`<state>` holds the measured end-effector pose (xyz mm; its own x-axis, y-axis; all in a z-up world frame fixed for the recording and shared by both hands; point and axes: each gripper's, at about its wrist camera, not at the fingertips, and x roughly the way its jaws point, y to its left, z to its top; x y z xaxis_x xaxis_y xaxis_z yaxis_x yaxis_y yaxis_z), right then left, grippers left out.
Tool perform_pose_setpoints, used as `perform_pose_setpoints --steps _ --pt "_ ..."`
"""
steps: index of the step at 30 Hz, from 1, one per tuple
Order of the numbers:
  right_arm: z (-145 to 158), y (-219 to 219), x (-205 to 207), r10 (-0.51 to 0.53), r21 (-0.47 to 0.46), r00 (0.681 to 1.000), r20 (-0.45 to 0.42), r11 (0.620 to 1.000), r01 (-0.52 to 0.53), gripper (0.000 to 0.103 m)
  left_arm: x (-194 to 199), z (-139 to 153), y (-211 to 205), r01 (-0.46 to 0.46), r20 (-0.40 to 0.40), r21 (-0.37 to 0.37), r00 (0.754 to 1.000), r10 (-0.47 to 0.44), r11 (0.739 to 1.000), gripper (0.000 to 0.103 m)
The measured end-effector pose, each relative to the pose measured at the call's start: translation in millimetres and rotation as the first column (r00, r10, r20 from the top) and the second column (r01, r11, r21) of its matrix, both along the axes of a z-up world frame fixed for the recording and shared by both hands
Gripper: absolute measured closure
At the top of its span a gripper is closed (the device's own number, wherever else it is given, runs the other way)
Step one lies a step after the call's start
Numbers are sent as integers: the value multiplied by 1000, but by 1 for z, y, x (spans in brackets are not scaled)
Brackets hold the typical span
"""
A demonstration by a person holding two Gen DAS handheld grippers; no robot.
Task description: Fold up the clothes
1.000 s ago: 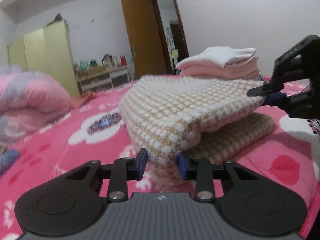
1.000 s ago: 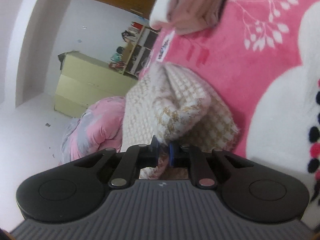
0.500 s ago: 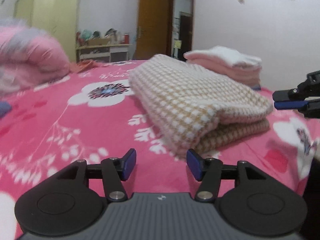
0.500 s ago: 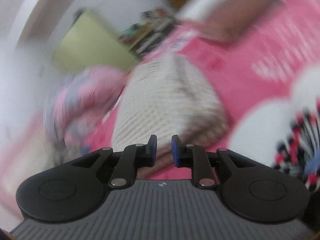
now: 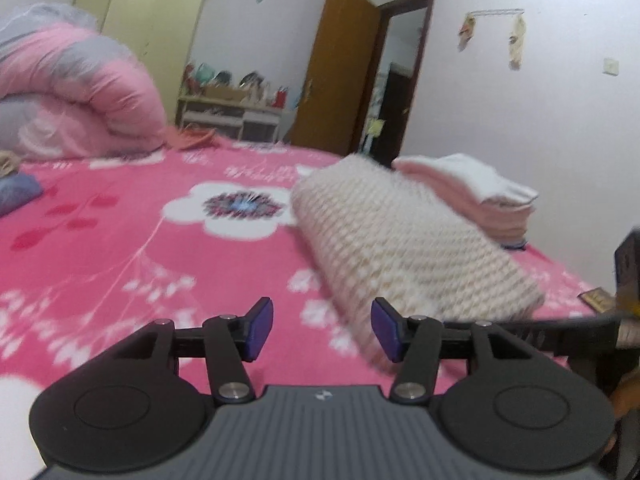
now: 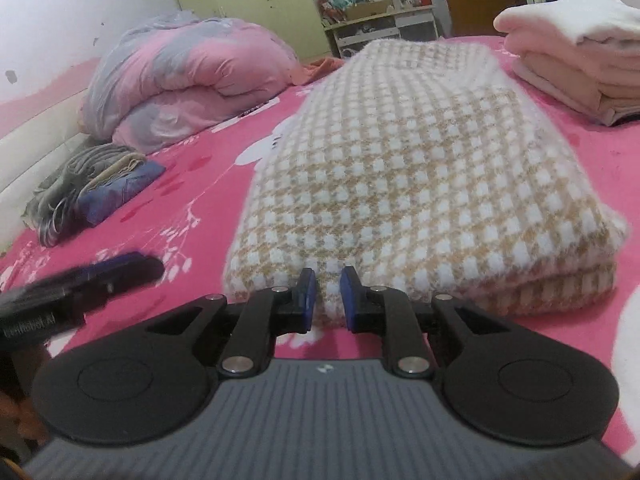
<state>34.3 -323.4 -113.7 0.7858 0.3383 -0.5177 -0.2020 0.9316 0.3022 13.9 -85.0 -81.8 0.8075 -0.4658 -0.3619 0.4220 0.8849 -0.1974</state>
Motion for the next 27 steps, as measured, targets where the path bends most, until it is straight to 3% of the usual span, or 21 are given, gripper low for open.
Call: perform_pose_setpoints --steps 4,6,8,10,15,18,19,21,23,27 --pt "-3 -2 -5 -9 26 1000 7 1000 9 89 12 3 -36 95 35 45 995 -97 994 46" --pt "-8 -4 -9 -14 52 1000 10 999 13 89 20 -9 -56 102 -3 126 995 -102 987 44" --pt "-13 -8 -13 -16 73 1000 14 997 15 91 26 -21 -58 78 -28 130 997 -75 989 34" --pt "-5 -13 -18 -22 43 1000 4 999 22 93 30 -24 -52 61 -53 96 997 -56 994 27" --pt "32 -34 -49 -180 -127 967 179 971 204 91 31 -26 -49 50 -62 93 997 -45 994 24" --pt "-4 -53 -29 -242 -237 970 36 940 244 95 30 -27 -50 57 -63 103 997 -51 993 24" --pt "-17 -58 -30 -228 -220 972 47 947 233 95 30 -26 -49 55 -59 109 997 -49 993 24" --pt "-10 -56 -30 -234 -225 971 46 945 239 96 30 -22 -49 47 -48 122 998 -41 991 25" --pt "8 -53 -29 -246 -221 969 28 944 246 95 23 -15 -53 34 6 156 999 -36 987 29" --pt "52 -48 -32 -235 -197 960 149 945 262 95 2 1 -59 -8 166 222 986 -30 975 39"
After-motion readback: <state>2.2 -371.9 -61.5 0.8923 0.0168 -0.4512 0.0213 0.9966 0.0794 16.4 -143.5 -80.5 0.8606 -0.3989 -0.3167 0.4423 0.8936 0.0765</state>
